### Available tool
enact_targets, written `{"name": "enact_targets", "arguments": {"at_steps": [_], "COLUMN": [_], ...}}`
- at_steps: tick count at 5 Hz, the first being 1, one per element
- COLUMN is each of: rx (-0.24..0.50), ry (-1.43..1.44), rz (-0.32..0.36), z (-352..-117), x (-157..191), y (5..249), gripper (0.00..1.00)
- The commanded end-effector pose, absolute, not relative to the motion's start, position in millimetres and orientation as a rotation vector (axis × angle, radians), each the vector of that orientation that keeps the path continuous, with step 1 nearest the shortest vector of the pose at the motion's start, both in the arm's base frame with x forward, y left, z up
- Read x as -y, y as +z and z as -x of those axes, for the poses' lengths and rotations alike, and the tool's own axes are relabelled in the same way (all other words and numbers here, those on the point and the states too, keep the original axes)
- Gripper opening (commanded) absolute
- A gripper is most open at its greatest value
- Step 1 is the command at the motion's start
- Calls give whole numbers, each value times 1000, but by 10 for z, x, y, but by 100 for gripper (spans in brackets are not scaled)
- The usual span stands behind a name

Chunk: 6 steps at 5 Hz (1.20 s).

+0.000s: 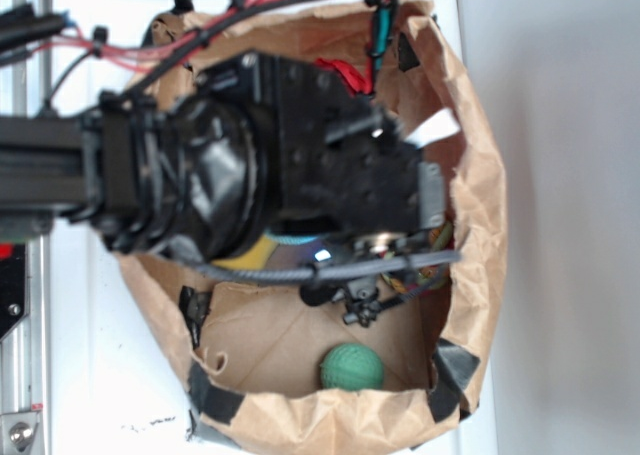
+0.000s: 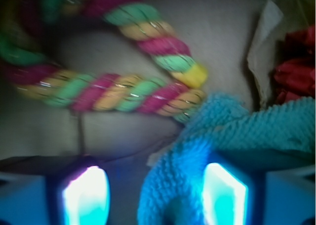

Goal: Grab the blue cloth.

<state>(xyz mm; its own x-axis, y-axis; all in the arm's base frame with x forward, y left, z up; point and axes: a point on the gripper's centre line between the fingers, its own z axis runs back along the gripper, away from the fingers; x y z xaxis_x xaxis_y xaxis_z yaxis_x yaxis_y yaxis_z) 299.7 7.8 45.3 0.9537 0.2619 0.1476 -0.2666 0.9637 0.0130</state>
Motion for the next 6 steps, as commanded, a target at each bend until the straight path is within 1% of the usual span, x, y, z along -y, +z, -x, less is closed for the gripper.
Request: {"name": "enact_targets", "arguments": {"at_steps": [1, 2, 3, 4, 5, 6], "rx": [246, 274, 314, 360, 382, 390], "ry": [233, 234, 214, 150, -26, -179], "rz": [-36, -34, -40, -24, -47, -49], "z": [-3100, -3115, -3089, -3073, -3007, -2893], "x": [-66, -130, -240, -419, -449, -329], "y": [755, 832, 984, 1187, 1395, 1557], "gripper": [0, 0, 0, 0, 0, 0]}}
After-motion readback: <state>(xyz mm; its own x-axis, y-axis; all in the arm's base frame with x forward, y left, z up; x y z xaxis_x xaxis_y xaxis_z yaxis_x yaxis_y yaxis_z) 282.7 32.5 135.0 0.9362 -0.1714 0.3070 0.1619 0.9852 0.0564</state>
